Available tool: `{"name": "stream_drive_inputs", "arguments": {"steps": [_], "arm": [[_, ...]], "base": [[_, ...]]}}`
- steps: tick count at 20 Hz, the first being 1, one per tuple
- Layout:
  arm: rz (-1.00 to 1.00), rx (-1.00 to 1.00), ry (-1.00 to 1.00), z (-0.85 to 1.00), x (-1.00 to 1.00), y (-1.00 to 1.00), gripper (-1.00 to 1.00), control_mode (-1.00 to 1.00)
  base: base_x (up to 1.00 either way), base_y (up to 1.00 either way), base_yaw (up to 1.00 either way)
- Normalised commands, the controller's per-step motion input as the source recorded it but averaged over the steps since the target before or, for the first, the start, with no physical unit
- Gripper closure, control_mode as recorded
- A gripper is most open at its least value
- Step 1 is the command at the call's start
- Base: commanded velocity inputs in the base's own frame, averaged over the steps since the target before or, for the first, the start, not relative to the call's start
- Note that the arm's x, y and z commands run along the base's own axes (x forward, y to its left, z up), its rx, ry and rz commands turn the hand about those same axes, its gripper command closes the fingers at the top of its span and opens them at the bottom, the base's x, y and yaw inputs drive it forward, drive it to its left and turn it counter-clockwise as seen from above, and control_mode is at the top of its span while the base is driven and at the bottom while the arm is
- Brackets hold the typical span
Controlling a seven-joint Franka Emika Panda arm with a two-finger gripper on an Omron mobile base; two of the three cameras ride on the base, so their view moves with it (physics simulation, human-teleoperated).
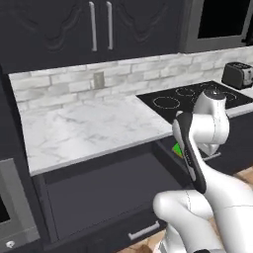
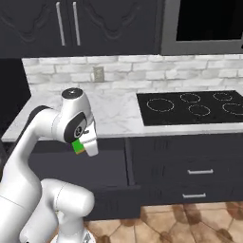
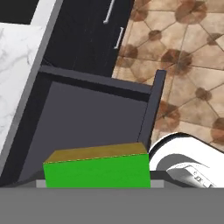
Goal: Restock the sink supplies by placing the sponge and soap dispenser on the counter and next to the sink. Make sure the soap dispenser is upright.
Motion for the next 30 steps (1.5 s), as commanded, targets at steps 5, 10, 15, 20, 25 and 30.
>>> {"name": "stream_drive_inputs", "arguments": {"steps": [5, 10, 15, 20, 25, 30], "arm": [[0.00, 0.00, 0.00, 0.00, 0.00, 0.00, 1.00, 1.00], [0.00, 0.00, 0.00, 0.00, 0.00, 0.00, 1.00, 1.00], [0.00, 0.00, 0.00, 0.00, 0.00, 0.00, 1.00, 1.00], [0.00, 0.00, 0.00, 0.00, 0.00, 0.00, 1.00, 1.00], [0.00, 0.00, 0.00, 0.00, 0.00, 0.00, 1.00, 1.00], [0.00, 0.00, 0.00, 0.00, 0.00, 0.00, 1.00, 1.00]], "base": [[-0.07, -0.02, -0.77], [-0.01, -0.16, -0.76], [-0.01, -0.29, -0.78], [0.00, -0.37, -0.78], [0.04, -0.60, -0.72], [0.17, -0.75, -0.68]]}}
